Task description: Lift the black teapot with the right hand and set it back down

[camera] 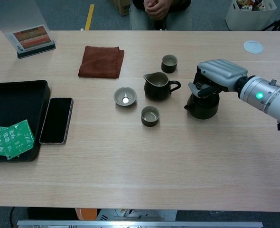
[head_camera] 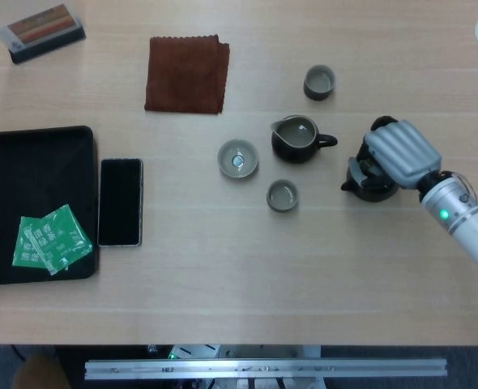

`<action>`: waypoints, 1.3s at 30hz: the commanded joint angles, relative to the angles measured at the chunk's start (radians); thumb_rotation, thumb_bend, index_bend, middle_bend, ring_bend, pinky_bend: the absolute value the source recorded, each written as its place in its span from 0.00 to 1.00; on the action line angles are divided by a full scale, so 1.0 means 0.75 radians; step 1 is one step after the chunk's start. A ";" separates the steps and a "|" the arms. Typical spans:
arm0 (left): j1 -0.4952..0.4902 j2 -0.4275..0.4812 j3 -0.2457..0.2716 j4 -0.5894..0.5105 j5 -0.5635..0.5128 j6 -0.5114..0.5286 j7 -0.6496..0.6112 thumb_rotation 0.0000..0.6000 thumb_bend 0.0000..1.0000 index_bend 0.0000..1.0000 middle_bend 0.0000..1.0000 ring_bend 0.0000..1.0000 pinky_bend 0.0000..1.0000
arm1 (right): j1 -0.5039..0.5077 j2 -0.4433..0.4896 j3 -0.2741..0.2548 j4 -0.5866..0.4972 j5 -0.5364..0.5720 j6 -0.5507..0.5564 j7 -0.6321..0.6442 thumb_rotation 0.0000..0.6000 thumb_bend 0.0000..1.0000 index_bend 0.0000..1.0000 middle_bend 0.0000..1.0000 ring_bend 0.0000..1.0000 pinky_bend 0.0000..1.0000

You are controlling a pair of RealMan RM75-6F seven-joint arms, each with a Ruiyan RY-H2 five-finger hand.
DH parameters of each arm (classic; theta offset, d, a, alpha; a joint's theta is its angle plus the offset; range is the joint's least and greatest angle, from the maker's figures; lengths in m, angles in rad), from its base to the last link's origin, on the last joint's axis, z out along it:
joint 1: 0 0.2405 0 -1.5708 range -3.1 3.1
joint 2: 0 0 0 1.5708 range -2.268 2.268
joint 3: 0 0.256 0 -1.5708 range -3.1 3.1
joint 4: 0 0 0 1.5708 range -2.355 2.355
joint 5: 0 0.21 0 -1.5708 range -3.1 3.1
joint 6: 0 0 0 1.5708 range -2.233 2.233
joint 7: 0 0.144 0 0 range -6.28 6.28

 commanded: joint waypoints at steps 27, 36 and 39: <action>0.000 -0.008 0.007 0.016 0.011 0.003 -0.016 0.89 0.38 0.11 0.16 0.00 0.04 | -0.032 -0.017 -0.029 -0.019 0.008 -0.045 -0.100 0.62 0.57 0.63 0.54 0.41 0.15; 0.001 -0.007 0.008 0.016 0.010 0.003 -0.015 0.88 0.38 0.11 0.16 0.00 0.04 | -0.046 0.014 -0.027 -0.056 -0.062 -0.009 -0.058 0.62 0.57 0.49 0.43 0.30 0.14; -0.001 -0.008 0.008 0.017 0.012 0.002 -0.015 0.88 0.38 0.11 0.16 0.00 0.04 | -0.051 0.025 -0.029 -0.071 -0.082 0.002 -0.048 0.62 0.57 0.47 0.42 0.29 0.13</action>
